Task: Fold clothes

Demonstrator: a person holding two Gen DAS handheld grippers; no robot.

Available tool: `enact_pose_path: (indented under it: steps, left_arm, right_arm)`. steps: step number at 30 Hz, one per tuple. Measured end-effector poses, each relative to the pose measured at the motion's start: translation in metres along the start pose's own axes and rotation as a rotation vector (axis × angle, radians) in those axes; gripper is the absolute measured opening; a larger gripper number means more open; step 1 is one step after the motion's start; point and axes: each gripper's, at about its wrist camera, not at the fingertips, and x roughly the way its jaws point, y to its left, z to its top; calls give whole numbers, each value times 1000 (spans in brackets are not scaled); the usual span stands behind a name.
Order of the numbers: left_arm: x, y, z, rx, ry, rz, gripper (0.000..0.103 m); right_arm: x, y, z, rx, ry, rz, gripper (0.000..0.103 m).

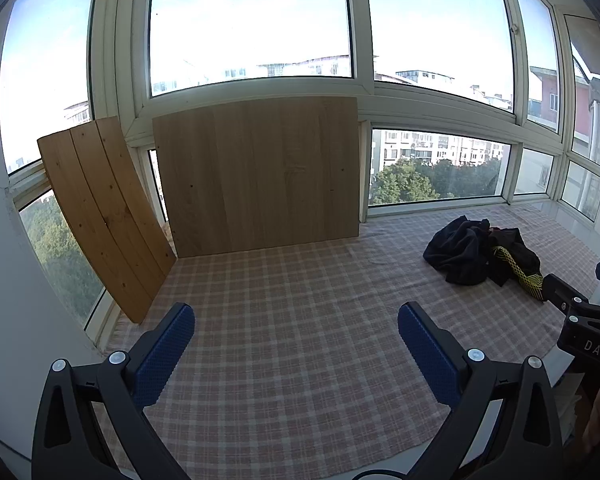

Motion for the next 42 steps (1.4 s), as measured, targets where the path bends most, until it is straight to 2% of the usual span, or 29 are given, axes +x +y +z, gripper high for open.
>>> enact_pose_path:
  steps: [42]
  left_arm:
    - [11, -4, 2, 4, 10, -6, 103]
  right_arm:
    - [11, 0, 4, -13, 21, -4, 103]
